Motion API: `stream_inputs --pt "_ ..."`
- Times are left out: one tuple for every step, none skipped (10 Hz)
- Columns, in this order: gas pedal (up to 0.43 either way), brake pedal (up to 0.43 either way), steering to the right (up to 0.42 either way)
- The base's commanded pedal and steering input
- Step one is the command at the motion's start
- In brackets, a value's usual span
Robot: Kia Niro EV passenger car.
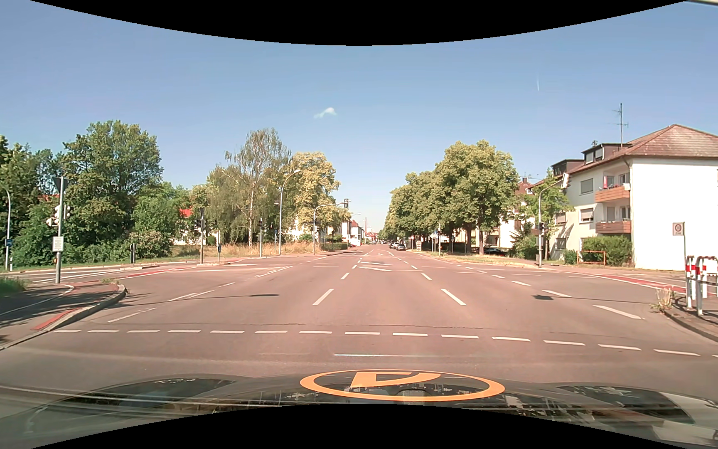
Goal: Follow the waypoints while adhering to traffic rules and regulations
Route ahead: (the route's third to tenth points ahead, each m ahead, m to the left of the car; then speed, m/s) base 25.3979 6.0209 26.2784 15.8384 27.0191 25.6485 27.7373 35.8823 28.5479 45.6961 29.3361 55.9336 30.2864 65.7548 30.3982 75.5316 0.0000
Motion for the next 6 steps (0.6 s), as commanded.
stream_inputs --pt "0.000 0.000 0.011" --pt "0.067 0.000 0.010" --pt "0.197 0.000 0.010" --pt "0.311 0.000 0.010" --pt "0.370 0.000 0.010" --pt "0.390 0.000 0.010"
